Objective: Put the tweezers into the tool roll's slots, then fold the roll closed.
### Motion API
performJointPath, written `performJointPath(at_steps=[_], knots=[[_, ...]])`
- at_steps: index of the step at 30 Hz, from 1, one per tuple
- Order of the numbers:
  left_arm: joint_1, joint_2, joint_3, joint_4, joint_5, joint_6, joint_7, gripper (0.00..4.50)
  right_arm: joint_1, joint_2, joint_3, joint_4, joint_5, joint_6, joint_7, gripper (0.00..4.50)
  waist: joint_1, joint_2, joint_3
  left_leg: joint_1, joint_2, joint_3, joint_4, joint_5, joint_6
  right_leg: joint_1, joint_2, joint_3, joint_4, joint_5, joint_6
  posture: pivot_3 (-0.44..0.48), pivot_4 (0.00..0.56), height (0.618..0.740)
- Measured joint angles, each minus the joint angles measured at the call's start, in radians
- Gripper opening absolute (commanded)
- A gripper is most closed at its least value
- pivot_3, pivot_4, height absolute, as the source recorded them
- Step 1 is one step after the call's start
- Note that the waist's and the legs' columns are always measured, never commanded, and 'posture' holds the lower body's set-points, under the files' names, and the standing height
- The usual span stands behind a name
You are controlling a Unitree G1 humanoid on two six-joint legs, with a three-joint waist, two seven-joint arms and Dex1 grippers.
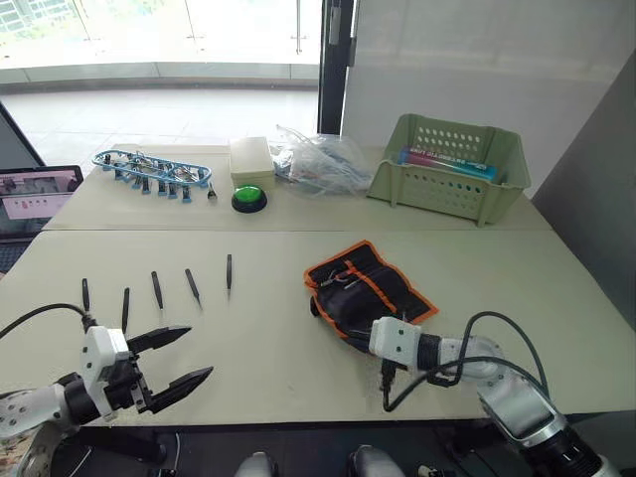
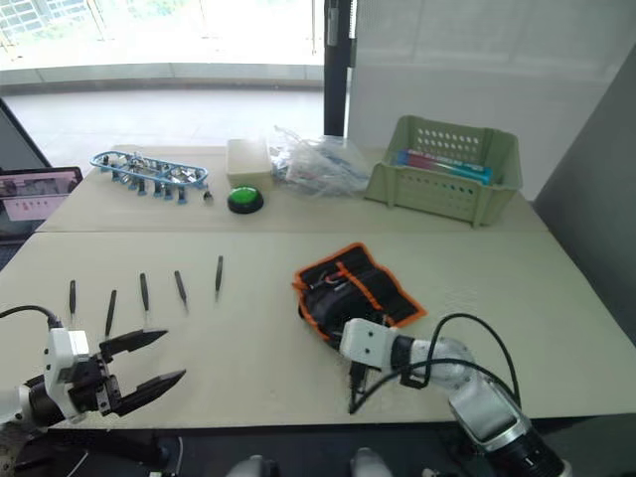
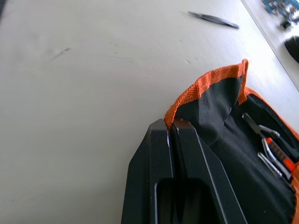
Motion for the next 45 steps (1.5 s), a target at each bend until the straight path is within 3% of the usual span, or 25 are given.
performJointPath(at_steps=[6,14,20,25,34,45], knots=[[-0.276,0.027,-0.212,0.116,0.097,-0.093,-0.144,4.50,0.017,-0.062,0.016,0.019,-0.049,-0.208,0.092,0.03,0.018,-0.001,0.000,-0.001,-0.001,0.000,0.002,0.000,0.000,0.000,0.001,0.001,0.000,0.002,-0.002,0.000,0.150,0.738],[-0.756,-0.069,-0.480,0.557,0.260,-0.356,-0.390,4.50,0.016,-0.066,0.007,0.042,-0.061,-0.247,0.109,0.03,0.026,-0.001,0.000,-0.003,-0.002,0.000,0.006,0.000,0.000,0.000,0.002,0.001,0.000,0.005,-0.005,0.000,0.150,0.738],[-0.988,-0.132,-0.627,0.908,0.296,-0.527,-0.428,4.50,0.047,-0.066,-0.014,-0.001,-0.078,-0.211,0.094,0.03,0.027,-0.002,0.000,-0.004,-0.002,-0.001,0.007,0.000,0.000,0.000,0.002,0.001,0.001,0.005,-0.005,0.000,0.150,0.738],[-1.106,-0.175,-0.704,1.077,0.295,-0.614,-0.429,3.02,0.066,-0.065,-0.026,-0.048,-0.093,-0.167,0.082,0.00,0.026,-0.002,0.000,-0.006,-0.003,-0.002,0.009,0.000,0.000,0.001,0.001,0.001,0.000,0.006,-0.003,0.000,0.150,0.738],[-1.129,-0.198,-0.809,1.156,0.256,-0.680,-0.429,0.07,0.100,-0.064,-0.042,-0.088,-0.116,-0.120,0.056,0.00,0.025,-0.002,0.000,-0.006,-0.002,-0.002,0.011,0.000,0.000,0.001,0.002,0.001,0.001,0.006,-0.003,0.000,0.150,0.738],[-1.127,-0.166,-0.857,1.174,0.235,-0.742,-0.429,0.02,0.100,-0.058,-0.048,-0.098,-0.147,-0.115,0.045,0.00,0.025,-0.002,0.000,-0.007,-0.002,-0.002,0.015,0.000,0.000,0.001,0.002,0.001,0.002,0.007,-0.002,0.000,0.150,0.738]])
